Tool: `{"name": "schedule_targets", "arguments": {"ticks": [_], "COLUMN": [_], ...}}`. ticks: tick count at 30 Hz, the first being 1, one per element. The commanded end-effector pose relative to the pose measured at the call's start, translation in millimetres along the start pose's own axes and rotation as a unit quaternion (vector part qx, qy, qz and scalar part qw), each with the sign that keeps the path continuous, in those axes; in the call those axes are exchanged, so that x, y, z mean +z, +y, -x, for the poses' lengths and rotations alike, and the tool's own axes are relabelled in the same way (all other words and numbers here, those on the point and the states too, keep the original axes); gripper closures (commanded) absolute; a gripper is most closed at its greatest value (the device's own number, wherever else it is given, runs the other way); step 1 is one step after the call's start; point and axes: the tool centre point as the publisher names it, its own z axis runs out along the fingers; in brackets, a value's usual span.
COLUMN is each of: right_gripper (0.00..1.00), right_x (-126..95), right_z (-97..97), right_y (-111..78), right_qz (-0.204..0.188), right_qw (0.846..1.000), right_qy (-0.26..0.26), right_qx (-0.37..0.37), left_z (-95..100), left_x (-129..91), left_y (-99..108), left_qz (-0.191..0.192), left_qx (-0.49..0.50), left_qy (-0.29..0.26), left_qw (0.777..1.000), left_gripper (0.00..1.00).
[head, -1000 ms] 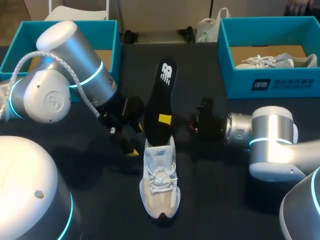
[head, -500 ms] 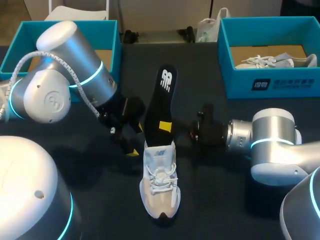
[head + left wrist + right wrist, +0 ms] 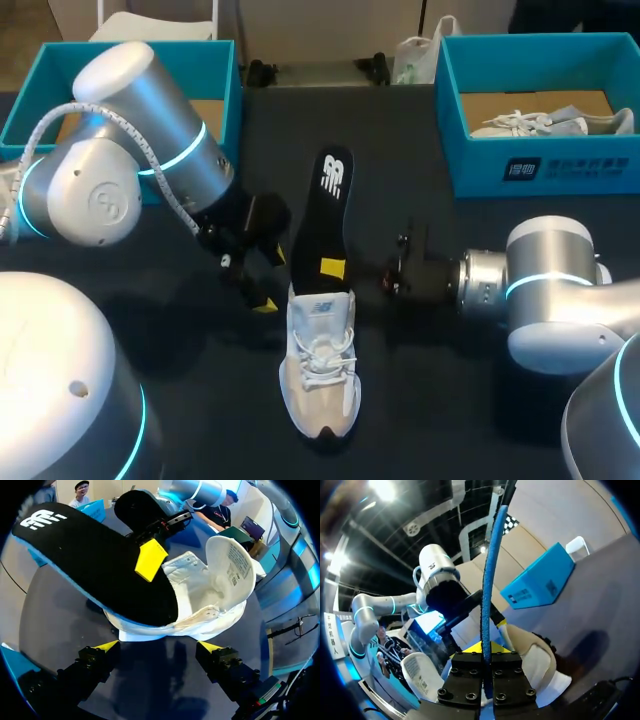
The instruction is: Take the shoe out of the shoebox, open the shoe tongue, remove and reinsert the insole, then place the shoe into the shoebox
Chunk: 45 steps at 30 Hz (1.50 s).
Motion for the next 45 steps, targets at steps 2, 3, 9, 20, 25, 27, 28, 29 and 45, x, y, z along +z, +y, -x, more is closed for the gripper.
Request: {"name": "schedule_targets", "arguments": {"ticks": [2,3,9,20,25,27,28,29,45], "right_gripper": [1.0,1.0,1.0,1.0,1.0,1.0,1.0,1.0,0.69], "right_x": [4.1,4.9,7.9,1.2,-3.6,-5.1,-5.4,-5.3,7.0], "right_z": [-2.9,-2.7,-0.6,-4.1,-3.8,-2.6,-2.2,-1.8,-5.2], "right_y": [-12.0,-14.5,-26.3,-25.4,-27.4,-28.8,-29.5,-30.1,-25.3], "right_qz": [-0.014,-0.016,-0.022,-0.052,-0.057,-0.057,-0.057,-0.058,-0.078], "right_qw": [1.0,1.0,0.999,0.998,0.997,0.997,0.996,0.996,0.996], "right_qy": [-0.005,-0.003,0.003,-0.015,-0.022,-0.023,-0.022,-0.022,0.022], "right_qx": [0.014,0.018,0.036,0.045,0.054,0.056,0.057,0.059,0.049], "left_z": [-0.2,-0.2,-0.2,-0.2,-0.2,-0.2,-0.2,-0.2,-0.2], "left_x": [0.2,0.2,0.2,0.2,0.2,0.2,0.2,0.2,0.2], "left_y": [0.1,0.1,0.1,0.1,0.1,0.1,0.1,0.1,0.1], "left_qz": [0.001,0.001,0.001,0.001,0.001,0.001,0.001,0.001,0.001], "left_qx": [0.0,0.0,0.0,0.0,0.0,0.0,0.0,0.0,0.0], "left_qy": [0.0,0.0,0.0,0.0,0.0,0.0,0.0,0.0,0.0], "left_qw": [1.0,1.0,1.0,1.0,1.0,1.0,1.0,1.0,1.0], "left_gripper": [0.0,0.0,0.0,0.0,0.0,0.0,0.0,0.0,0.0]}}
